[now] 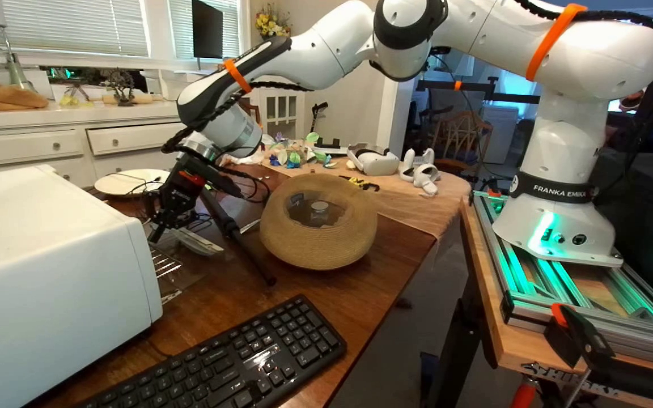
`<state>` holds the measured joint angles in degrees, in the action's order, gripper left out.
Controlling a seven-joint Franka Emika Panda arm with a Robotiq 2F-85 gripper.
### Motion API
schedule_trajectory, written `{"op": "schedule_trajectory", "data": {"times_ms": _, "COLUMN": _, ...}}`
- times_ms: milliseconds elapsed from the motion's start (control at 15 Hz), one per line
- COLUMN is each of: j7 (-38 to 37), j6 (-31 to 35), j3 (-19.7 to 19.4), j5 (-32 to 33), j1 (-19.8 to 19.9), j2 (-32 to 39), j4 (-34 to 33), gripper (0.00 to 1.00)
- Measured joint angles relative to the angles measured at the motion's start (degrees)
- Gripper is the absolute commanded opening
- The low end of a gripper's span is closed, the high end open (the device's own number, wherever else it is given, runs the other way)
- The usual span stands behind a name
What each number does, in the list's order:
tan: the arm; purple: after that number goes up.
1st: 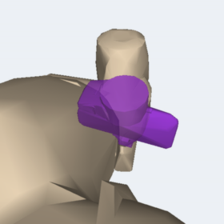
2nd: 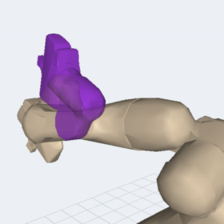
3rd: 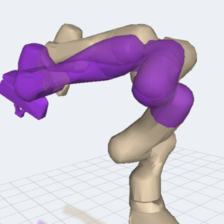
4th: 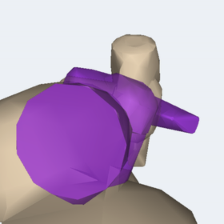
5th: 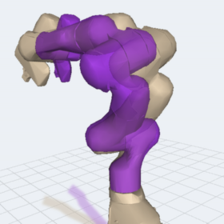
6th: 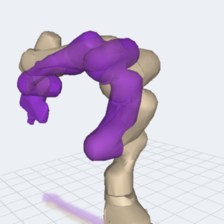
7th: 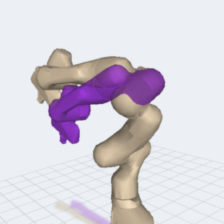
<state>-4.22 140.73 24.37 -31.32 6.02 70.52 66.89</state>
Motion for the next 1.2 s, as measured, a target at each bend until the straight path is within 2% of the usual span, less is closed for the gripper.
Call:
{"op": "schedule_trajectory", "data": {"times_ms": 400, "j7": 1.5, "j6": -0.4, "j3": 0.3, "j5": -0.3, "j1": -0.3, "j2": -2.0, "j4": 2.1, "gripper": 0.00}}
{"op": "schedule_trajectory", "data": {"times_ms": 1200, "j7": 5.9, "j6": -0.4, "j3": 1.8, "j5": -0.6, "j1": -3.2, "j2": -0.3, "j4": 0.8, "gripper": 0.00}}
